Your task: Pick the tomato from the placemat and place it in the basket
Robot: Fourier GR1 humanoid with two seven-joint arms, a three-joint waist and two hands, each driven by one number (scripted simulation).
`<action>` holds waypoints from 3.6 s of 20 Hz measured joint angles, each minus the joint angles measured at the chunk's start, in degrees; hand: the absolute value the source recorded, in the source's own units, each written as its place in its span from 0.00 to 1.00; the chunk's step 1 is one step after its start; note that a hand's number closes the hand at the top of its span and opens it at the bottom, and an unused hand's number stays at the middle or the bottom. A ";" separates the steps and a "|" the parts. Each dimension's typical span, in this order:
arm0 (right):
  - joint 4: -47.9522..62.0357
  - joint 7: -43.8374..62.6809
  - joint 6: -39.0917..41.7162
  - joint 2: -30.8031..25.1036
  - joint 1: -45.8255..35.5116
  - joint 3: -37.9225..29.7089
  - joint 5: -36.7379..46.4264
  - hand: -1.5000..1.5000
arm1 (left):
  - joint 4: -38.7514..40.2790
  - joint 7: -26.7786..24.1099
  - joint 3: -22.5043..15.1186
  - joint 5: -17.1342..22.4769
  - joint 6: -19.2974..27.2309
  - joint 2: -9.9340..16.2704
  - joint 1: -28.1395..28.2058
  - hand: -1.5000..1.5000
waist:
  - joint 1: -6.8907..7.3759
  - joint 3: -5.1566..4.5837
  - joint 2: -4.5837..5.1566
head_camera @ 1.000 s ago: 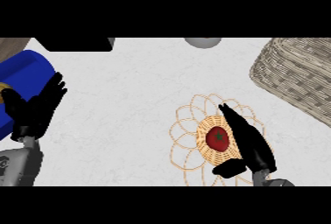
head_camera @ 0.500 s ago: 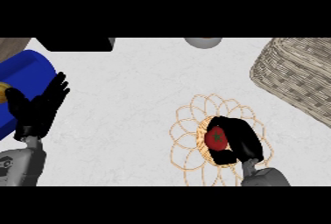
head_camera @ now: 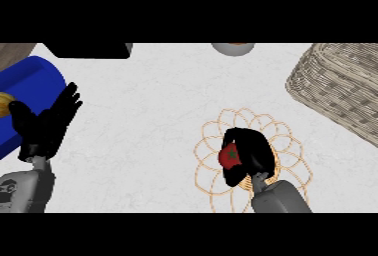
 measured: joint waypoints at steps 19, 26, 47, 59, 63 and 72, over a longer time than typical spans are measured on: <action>-5.62 24.31 -31.04 2.48 -21.32 12.55 -3.06 1.00 | 1.07 -1.22 0.57 -0.50 -0.32 0.01 0.65 0.50 | -0.18 0.29 0.02; -9.07 31.52 -24.40 1.72 -30.59 4.43 3.87 1.00 | -1.37 -0.09 1.10 0.34 -1.13 0.49 2.30 0.50 | -0.32 0.27 -0.01; 10.36 27.55 -15.14 -12.69 -49.72 -21.28 7.56 1.00 | 0.09 -0.35 0.81 -1.25 -0.10 -0.46 0.23 0.50 | -0.11 0.29 0.36; 14.88 15.74 -17.53 -21.20 -41.21 -29.67 2.66 1.00 | -1.36 -0.71 0.73 -1.44 -0.34 -1.03 1.69 0.50 | -0.11 0.32 0.30; 17.15 10.32 -20.90 -21.93 -38.53 -32.28 -0.01 1.00 | -0.46 -0.35 0.92 -1.60 -0.06 -1.17 0.51 0.50 | -0.16 0.33 0.36; 25.73 4.62 -32.28 -23.32 -35.07 -38.82 -2.02 0.00 | -0.49 0.35 1.64 -0.72 -1.27 -0.50 0.11 0.50 | 0.14 0.35 0.48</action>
